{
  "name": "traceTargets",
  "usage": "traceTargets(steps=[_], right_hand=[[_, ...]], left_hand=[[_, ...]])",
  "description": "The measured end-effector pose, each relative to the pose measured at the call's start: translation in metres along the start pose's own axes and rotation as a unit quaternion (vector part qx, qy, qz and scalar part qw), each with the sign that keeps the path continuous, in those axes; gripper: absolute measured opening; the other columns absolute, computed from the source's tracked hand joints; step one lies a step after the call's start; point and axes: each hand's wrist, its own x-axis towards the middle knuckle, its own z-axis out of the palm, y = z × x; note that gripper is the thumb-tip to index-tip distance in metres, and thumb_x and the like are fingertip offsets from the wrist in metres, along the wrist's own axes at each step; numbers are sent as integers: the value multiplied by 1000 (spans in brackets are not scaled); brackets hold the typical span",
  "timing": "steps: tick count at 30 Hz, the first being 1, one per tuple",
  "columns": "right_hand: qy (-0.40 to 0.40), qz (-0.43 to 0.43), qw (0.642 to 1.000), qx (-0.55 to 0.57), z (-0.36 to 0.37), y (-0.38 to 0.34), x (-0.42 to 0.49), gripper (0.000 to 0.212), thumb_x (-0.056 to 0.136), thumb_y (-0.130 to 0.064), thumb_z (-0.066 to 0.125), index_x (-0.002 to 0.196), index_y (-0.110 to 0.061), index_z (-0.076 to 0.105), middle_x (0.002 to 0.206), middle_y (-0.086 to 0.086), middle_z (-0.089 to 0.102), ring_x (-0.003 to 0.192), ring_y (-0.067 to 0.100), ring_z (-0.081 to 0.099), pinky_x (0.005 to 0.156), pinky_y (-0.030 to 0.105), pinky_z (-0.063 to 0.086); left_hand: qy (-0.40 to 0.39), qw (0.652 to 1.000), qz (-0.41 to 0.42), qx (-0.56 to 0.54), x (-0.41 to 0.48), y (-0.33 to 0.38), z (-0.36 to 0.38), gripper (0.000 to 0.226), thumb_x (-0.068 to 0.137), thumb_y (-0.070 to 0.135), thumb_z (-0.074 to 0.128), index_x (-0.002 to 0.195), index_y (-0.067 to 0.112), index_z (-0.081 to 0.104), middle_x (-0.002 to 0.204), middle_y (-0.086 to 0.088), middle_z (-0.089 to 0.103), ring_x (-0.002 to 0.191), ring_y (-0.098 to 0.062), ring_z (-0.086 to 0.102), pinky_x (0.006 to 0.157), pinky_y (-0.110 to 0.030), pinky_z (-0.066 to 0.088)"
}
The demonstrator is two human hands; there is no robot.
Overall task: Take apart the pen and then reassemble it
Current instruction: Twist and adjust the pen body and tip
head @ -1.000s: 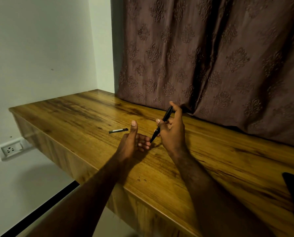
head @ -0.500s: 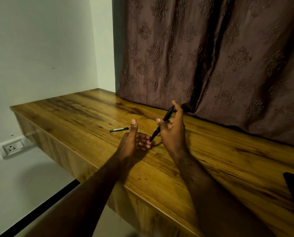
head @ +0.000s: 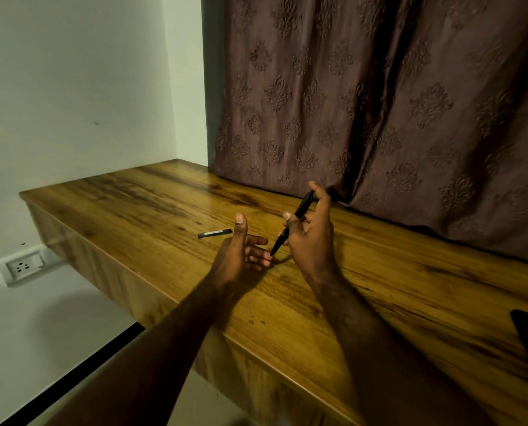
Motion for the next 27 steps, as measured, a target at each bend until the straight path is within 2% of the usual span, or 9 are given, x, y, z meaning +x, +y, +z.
traceTargets(steps=[3,8,11,14,18,24,27], right_hand=[[5,-2,1000,3,-1,-1,0,58,91,-10,60,136,-38,35,82,0,65,73,17,69,59,47,60],[10,8,1000,18,-3,-3,-2,59,92,-9,60,138,-36,34,85,-5,62,79,16,69,64,43,62],[21,4,999,24,-4,-2,1,57,92,-9,60,136,-36,35,88,2,65,78,17,69,66,42,61],[10,10,999,29,-3,1,0,61,91,-9,59,137,-40,32,88,2,66,79,17,70,66,40,62],[17,14,999,39,-2,3,2,60,91,-9,59,134,-42,34,88,9,68,75,23,70,64,44,61],[27,15,998,49,-4,7,4,61,91,-9,60,137,-38,33,84,6,67,73,21,70,60,37,60],[33,15,999,39,-5,8,6,57,91,-8,59,134,-37,35,85,8,66,76,20,69,62,40,61]], left_hand=[[-1,1000,2,1,0,0,1,100,61,88,28,97,3,69,76,-17,72,69,-29,69,62,-30,53],[-2,1000,-2,1,2,0,1,95,66,84,25,92,4,69,73,-15,72,64,-26,69,60,-29,51],[-1,1000,-1,0,3,-1,1,95,63,85,24,87,5,70,74,-16,72,63,-25,68,58,-28,51],[1,1000,0,-4,4,-1,1,96,62,86,25,86,5,70,74,-17,71,63,-25,67,58,-28,51],[2,1000,-1,-10,3,-1,1,97,58,87,27,86,4,70,72,-16,71,61,-24,67,58,-28,51],[1,1000,-4,-11,3,1,1,97,60,86,27,85,3,70,69,-14,71,59,-23,66,56,-27,51],[2,1000,-5,-8,3,0,2,96,63,84,25,87,2,70,69,-13,71,59,-23,66,57,-27,51]])
